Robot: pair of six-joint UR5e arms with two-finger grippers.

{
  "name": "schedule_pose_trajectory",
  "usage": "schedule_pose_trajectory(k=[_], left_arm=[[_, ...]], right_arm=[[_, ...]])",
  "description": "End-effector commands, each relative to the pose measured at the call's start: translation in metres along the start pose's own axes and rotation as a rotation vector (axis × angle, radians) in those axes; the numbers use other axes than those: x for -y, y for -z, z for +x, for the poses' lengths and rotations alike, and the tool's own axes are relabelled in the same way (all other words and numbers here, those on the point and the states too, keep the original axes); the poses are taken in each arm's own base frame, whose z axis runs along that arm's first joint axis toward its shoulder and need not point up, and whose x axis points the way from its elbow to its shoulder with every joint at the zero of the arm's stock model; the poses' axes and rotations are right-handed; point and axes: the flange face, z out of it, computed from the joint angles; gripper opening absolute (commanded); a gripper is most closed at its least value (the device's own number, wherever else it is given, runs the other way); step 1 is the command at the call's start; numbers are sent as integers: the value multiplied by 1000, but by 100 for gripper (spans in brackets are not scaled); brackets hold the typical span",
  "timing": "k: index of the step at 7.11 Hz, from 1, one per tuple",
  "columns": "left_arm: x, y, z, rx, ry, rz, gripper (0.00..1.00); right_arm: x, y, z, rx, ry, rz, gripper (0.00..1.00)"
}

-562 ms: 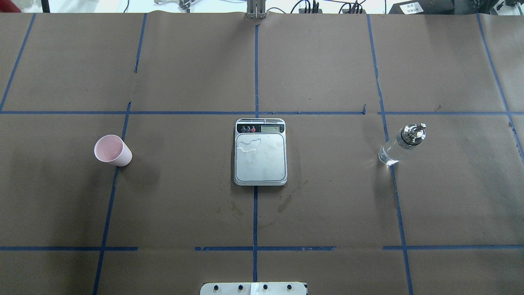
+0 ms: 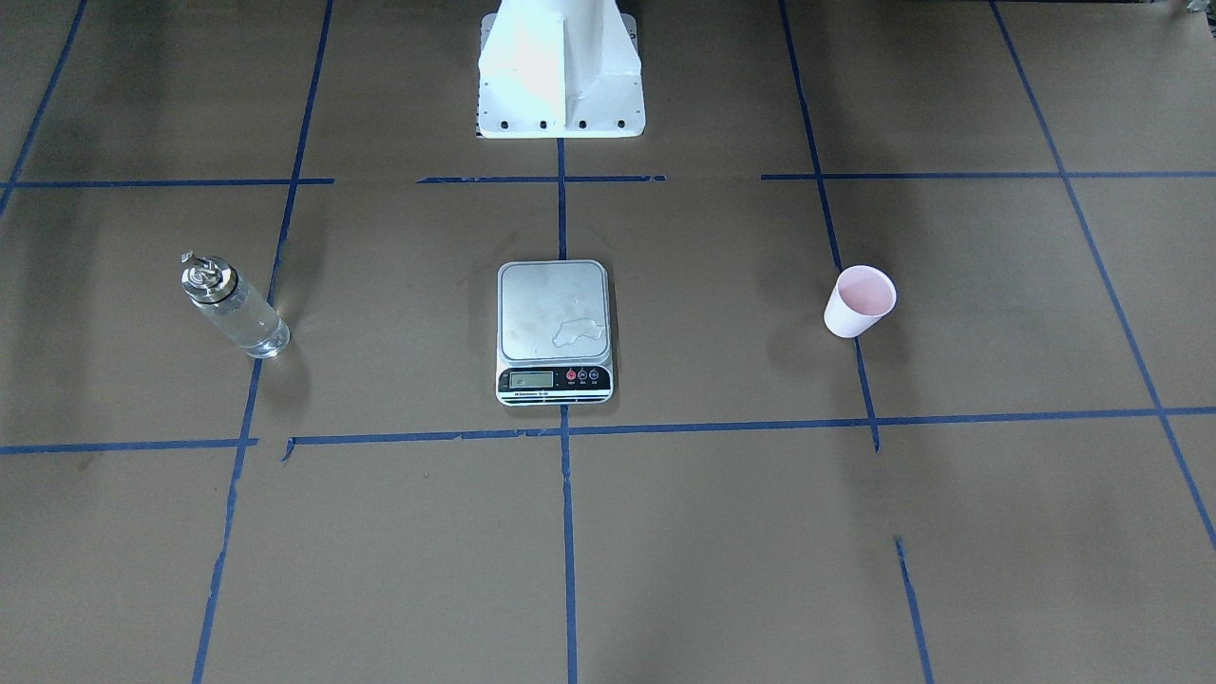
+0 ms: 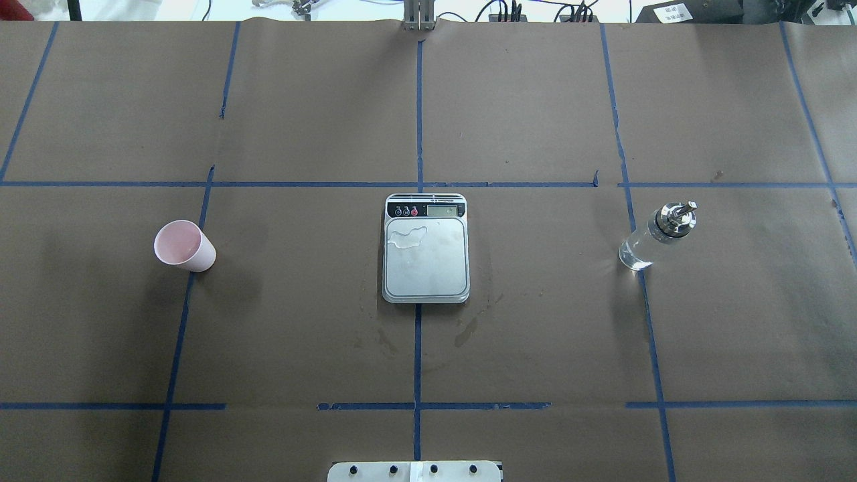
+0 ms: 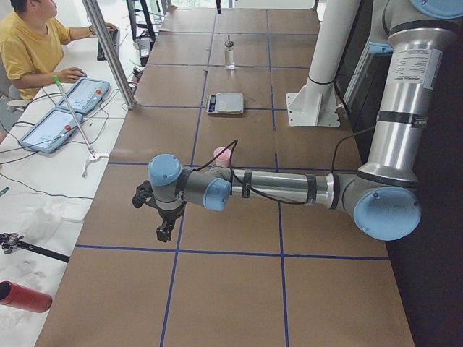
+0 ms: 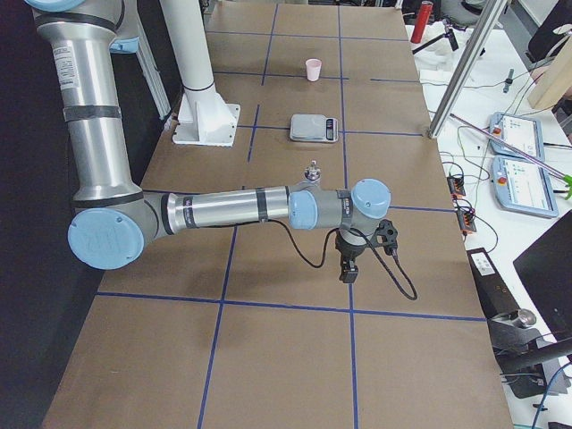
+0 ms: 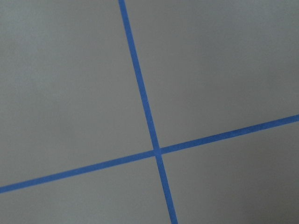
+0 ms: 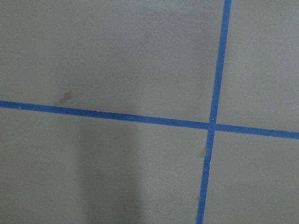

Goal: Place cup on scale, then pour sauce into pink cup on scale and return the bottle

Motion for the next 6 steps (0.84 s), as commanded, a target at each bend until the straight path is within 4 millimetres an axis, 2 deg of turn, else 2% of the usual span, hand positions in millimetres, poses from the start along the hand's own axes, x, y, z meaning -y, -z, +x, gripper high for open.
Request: schedule_pose_trajectory(k=[1, 2, 3, 4, 5, 6], left_arm=[[17, 15, 34, -65, -115, 96, 100], [26, -1, 80, -132, -206, 120, 100], [39, -14, 128, -177, -30, 104, 100], [48, -23, 208, -213, 34, 100, 100], [43, -22, 262, -229, 56, 100, 100], [38, -28, 286, -253, 134, 68, 100]], right_arm=[[1, -1, 0, 3, 63, 65, 100], [3, -1, -1, 3, 72, 71, 100], [4, -3, -1, 5, 71, 70, 100], [4, 2, -4, 7, 83, 84, 100], [5, 0, -4, 8, 112, 112, 100], [7, -12, 5, 8, 122, 115, 100]])
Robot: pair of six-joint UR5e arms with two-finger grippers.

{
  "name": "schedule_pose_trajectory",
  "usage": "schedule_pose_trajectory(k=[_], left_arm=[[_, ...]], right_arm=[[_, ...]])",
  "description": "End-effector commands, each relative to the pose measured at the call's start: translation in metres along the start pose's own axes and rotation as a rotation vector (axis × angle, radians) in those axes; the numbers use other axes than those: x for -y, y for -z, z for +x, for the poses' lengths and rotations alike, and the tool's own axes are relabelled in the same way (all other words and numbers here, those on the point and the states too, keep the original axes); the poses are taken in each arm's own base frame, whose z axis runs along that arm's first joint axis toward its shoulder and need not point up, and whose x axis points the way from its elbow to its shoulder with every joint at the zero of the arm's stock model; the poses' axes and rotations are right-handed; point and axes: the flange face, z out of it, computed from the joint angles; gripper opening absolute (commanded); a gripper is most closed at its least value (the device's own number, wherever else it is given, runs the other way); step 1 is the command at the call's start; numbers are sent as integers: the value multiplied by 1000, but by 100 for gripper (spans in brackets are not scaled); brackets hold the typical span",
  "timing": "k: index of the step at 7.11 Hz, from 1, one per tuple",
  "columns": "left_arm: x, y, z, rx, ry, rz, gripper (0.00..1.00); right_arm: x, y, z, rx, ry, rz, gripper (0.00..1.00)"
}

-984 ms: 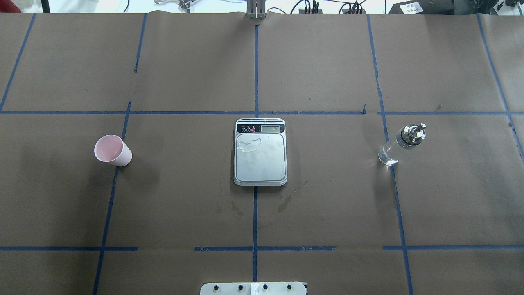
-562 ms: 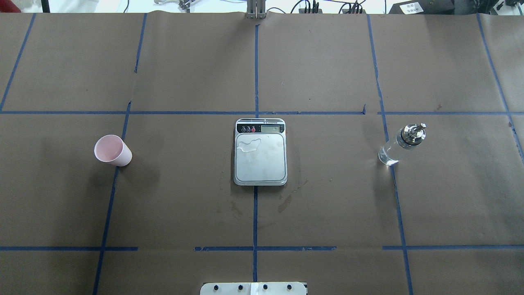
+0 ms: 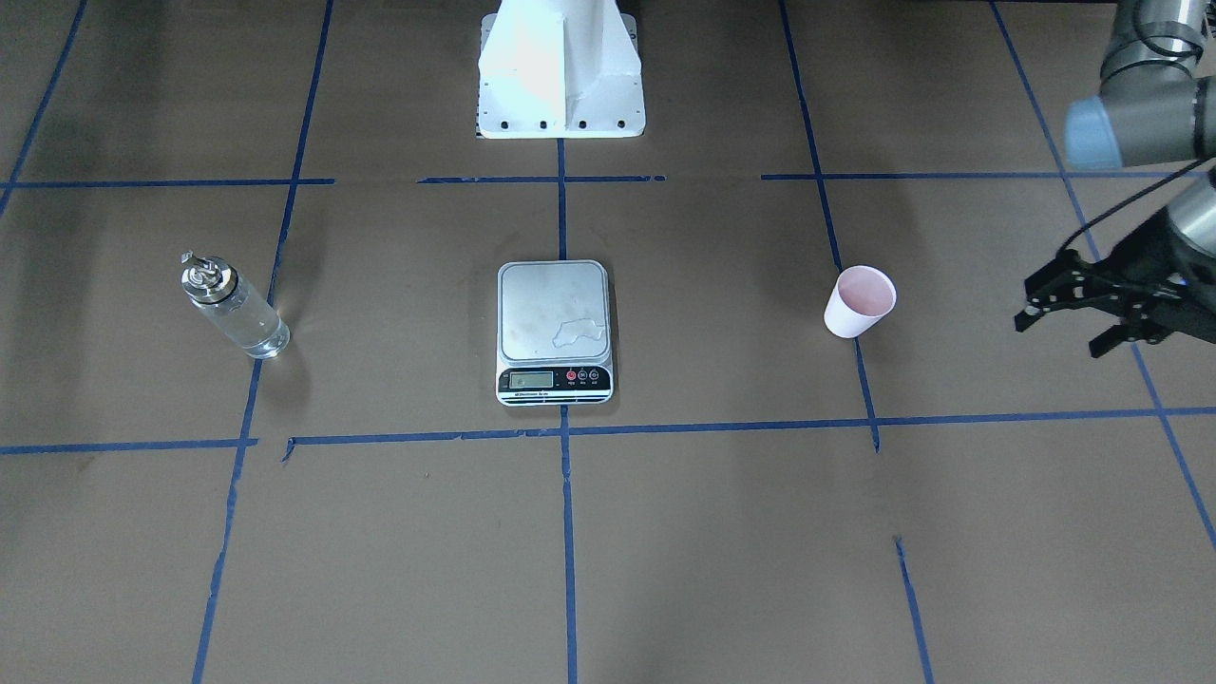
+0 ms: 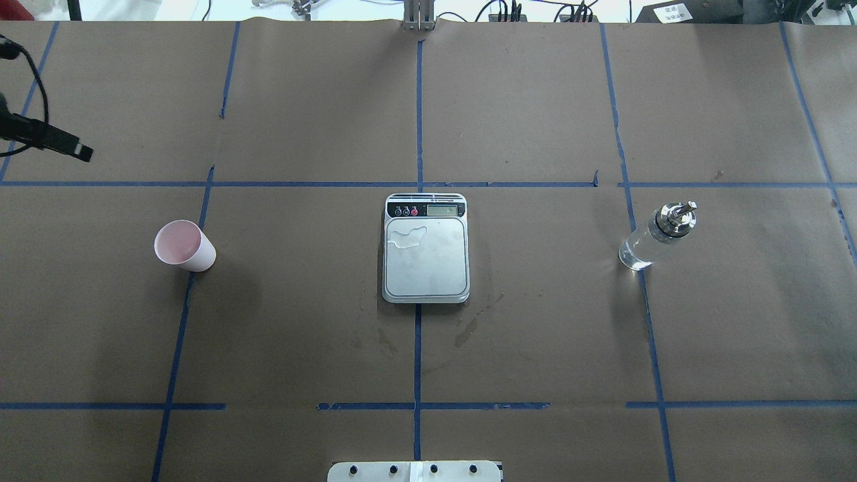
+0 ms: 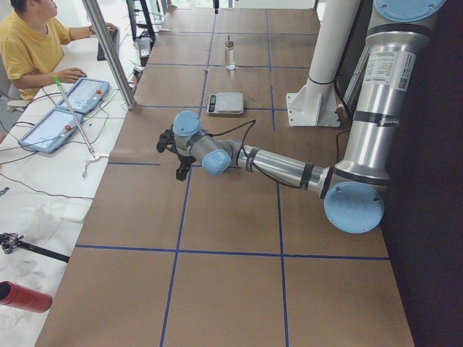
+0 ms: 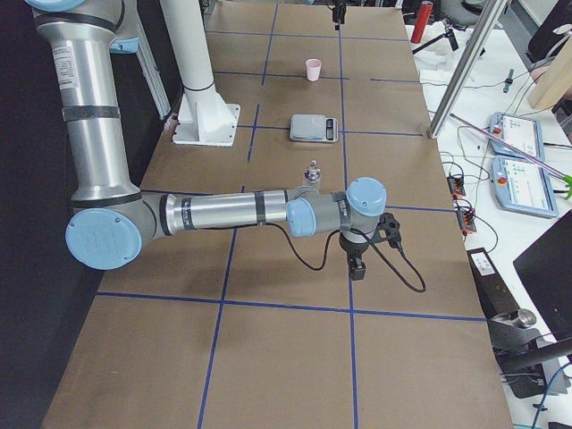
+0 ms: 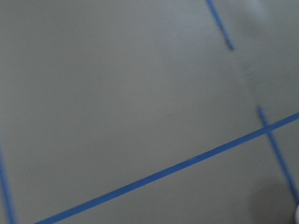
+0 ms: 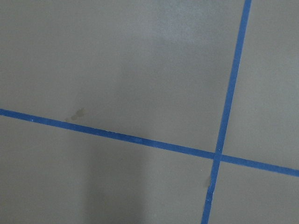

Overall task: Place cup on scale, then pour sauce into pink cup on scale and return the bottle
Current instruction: 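Reach the left gripper down to the pink cup and grasp it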

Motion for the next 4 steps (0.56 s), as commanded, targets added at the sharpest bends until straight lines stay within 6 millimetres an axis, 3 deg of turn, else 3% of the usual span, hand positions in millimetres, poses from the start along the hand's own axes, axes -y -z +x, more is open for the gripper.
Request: schedule_pose_trajectory(k=[1, 2, 4], left_arm=[[-22, -36, 63, -39, 137, -63, 100], [-30, -53, 68, -26, 148, -89, 100], [-36, -69, 68, 24, 158, -77, 100]], right_arm=[[0, -21, 13, 3, 49, 34, 100], [0, -25, 12, 7, 70, 48, 100], [1, -34, 3, 12, 92, 36, 100]])
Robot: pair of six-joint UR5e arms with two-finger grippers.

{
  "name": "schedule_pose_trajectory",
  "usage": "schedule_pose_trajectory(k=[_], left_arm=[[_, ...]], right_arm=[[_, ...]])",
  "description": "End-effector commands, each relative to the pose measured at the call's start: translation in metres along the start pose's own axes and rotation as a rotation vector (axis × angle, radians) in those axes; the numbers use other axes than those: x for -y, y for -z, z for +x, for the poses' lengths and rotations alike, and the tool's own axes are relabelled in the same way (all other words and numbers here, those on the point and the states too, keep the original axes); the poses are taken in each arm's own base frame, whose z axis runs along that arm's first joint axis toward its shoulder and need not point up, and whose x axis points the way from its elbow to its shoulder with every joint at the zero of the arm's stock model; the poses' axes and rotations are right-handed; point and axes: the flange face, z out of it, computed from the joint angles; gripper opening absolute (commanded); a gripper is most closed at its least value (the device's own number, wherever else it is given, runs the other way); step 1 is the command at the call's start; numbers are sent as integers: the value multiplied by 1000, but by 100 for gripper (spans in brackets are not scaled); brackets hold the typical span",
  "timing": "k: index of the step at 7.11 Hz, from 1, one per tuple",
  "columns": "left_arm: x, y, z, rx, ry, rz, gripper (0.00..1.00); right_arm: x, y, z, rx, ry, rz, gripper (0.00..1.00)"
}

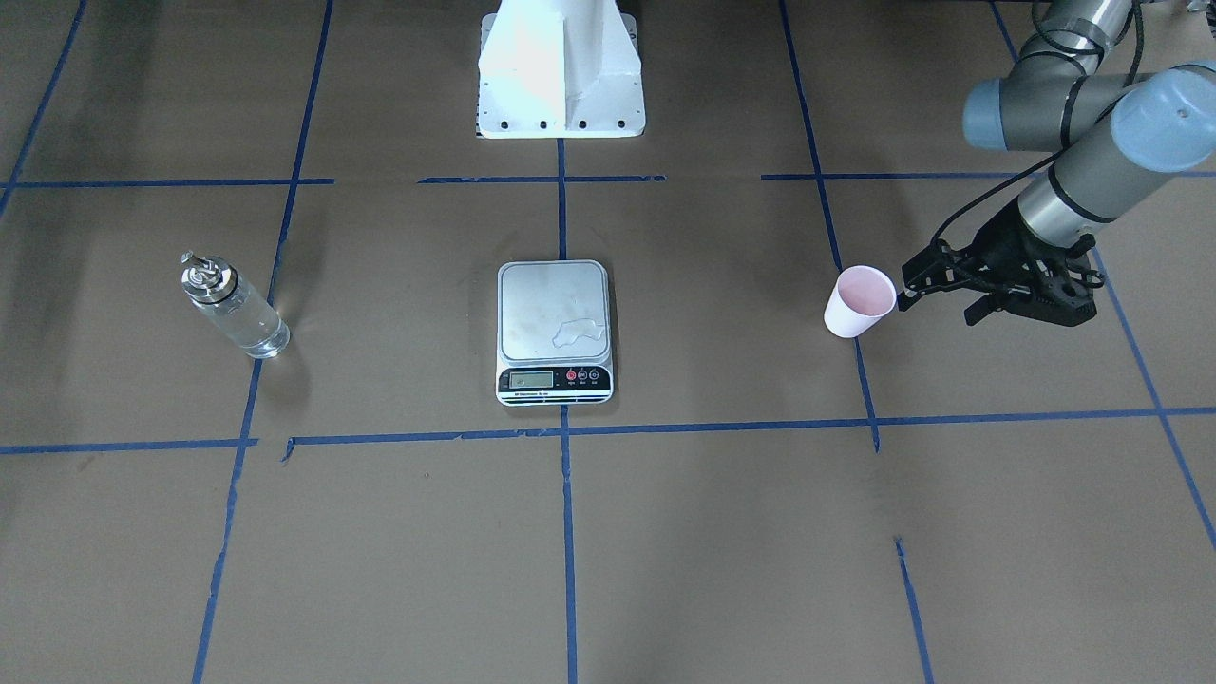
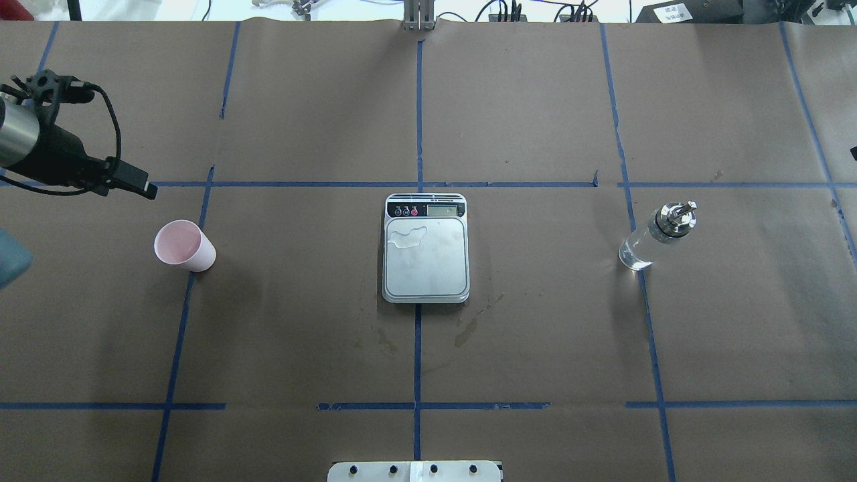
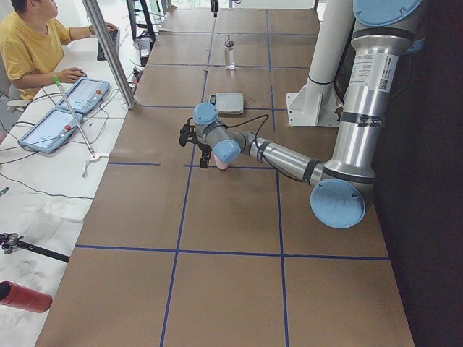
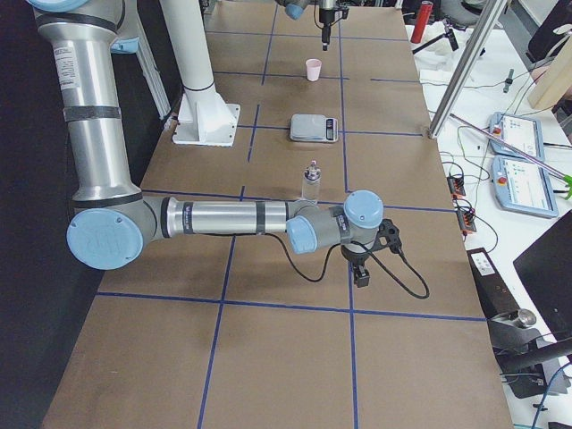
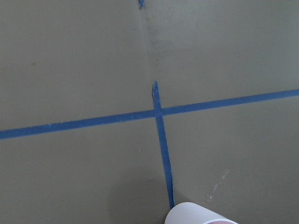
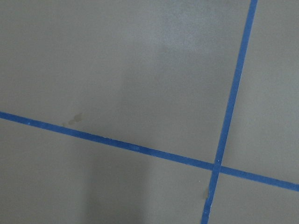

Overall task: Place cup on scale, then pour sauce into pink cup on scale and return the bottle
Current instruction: 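Reach the left gripper down to the pink cup and grasp it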

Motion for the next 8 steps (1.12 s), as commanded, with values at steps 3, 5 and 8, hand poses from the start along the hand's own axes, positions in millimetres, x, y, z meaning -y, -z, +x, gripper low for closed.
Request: schedule_pose_trajectory(k=[3, 5, 8], left_arm=[[-21, -31, 22, 8, -18, -46, 100], [-27, -41, 25, 10, -25, -68, 100], [-36, -52, 22, 21, -22, -95, 89]], right_arm=[[-8, -25, -17, 11, 84, 10, 100], [-9, -28, -15, 12, 80, 6, 100], [-10, -29, -16, 16, 80, 3, 100]])
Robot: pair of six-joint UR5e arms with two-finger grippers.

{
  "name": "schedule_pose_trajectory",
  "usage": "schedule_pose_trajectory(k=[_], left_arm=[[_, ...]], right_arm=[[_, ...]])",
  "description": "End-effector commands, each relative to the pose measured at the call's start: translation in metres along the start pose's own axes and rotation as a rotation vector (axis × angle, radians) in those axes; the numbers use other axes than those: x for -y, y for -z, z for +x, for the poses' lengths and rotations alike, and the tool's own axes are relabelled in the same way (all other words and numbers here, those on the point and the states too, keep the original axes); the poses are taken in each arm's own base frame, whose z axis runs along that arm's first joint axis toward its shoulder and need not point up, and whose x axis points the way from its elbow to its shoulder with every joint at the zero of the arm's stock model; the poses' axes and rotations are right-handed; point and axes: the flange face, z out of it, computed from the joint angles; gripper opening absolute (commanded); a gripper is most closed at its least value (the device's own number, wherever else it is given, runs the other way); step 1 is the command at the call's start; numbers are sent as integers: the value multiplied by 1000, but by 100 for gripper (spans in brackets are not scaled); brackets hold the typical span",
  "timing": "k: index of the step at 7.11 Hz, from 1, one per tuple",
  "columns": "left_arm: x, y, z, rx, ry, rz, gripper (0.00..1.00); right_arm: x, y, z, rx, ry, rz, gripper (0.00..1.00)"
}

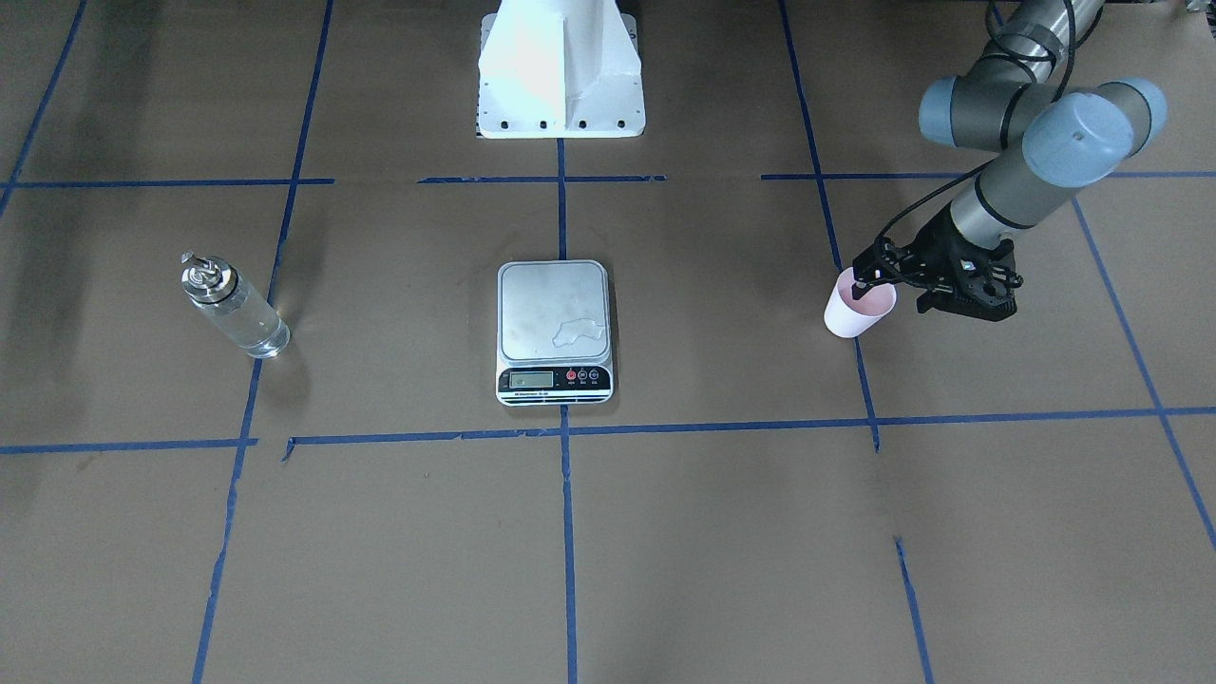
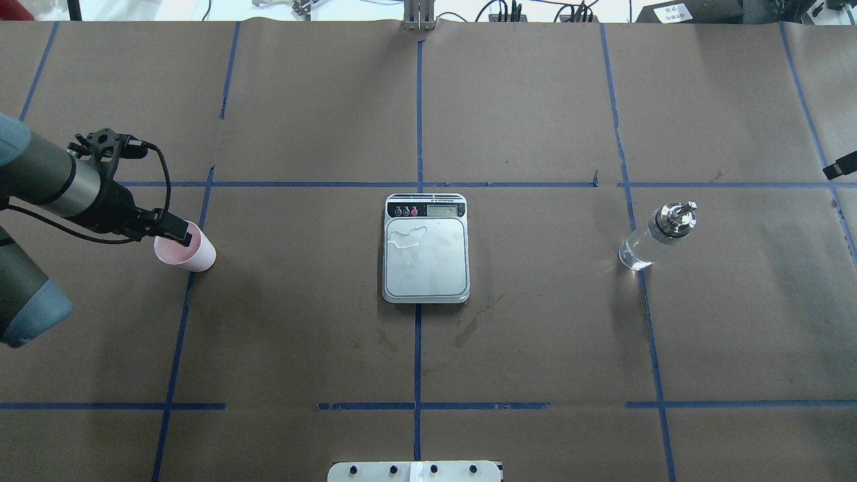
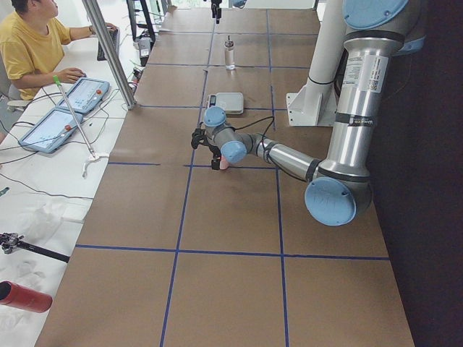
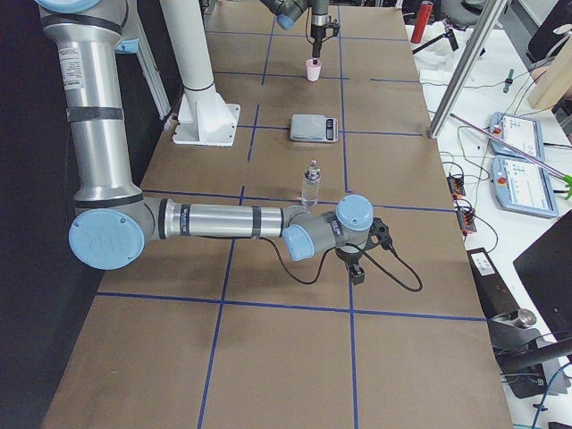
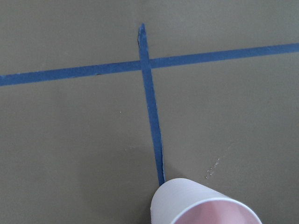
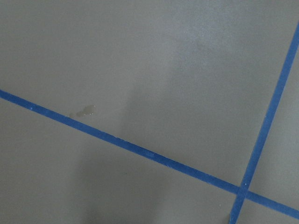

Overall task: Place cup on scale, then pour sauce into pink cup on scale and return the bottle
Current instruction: 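Reach the left gripper down to the pink cup and grasp it, then lift the pink cup with the left gripper and carry it over the scale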

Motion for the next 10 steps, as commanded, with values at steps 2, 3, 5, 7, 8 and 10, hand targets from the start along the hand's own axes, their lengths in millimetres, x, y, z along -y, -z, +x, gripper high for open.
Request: schedule_pose_trajectory(k=[2, 3, 5, 7, 8, 10], left_arm=[[-7, -14, -7, 16, 7, -27, 45], [-7, -14, -7, 14, 7, -29, 0], [-7, -11, -3, 12, 15, -42, 0], [-2, 29, 47, -31, 219, -7, 0], [27, 52, 109, -50, 270, 5, 0], [52, 74, 260, -54, 352, -37, 0]], right_arm=[[-2, -2, 2, 1, -5, -6, 100], [-2, -2, 2, 1, -4, -5, 100], [-2, -2, 1, 2, -6, -5, 100], [0, 0, -1, 3, -1, -1, 100], [1, 1, -2, 3, -1, 2, 100], [-10, -5, 5, 0, -14, -14, 100]])
